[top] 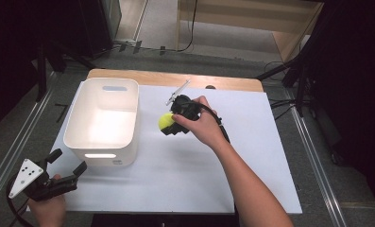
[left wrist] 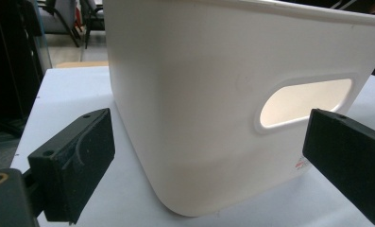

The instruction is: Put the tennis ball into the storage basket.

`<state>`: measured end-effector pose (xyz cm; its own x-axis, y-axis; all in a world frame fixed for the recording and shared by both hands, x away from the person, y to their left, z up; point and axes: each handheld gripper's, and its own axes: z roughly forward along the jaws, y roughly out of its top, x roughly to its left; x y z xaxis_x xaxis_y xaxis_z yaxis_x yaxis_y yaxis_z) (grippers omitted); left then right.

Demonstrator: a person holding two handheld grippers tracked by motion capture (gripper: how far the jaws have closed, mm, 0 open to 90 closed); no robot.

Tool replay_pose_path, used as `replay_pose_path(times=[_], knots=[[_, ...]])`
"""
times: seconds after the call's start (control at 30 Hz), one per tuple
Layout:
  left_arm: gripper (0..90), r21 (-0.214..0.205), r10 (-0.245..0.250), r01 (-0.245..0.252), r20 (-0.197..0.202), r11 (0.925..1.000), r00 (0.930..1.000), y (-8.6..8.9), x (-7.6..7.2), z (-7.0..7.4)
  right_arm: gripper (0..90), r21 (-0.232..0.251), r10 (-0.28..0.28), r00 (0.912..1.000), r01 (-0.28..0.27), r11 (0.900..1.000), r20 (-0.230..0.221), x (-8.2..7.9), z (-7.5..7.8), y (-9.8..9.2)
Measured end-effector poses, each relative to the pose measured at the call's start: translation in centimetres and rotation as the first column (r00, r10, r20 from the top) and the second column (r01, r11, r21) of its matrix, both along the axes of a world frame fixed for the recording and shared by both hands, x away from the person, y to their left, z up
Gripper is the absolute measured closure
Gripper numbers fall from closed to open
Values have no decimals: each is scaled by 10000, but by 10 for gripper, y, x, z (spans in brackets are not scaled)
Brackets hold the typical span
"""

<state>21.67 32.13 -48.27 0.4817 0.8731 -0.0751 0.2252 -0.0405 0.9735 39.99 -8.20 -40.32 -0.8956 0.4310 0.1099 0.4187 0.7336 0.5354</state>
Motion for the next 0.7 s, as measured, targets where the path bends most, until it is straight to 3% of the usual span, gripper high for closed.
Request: replay_pose_path(times=[0.7], knots=[[29,19,-18,18,-54,10000,10000,-1,0,0,236,133,489,9987,-490,9987,116,4,25,23]])
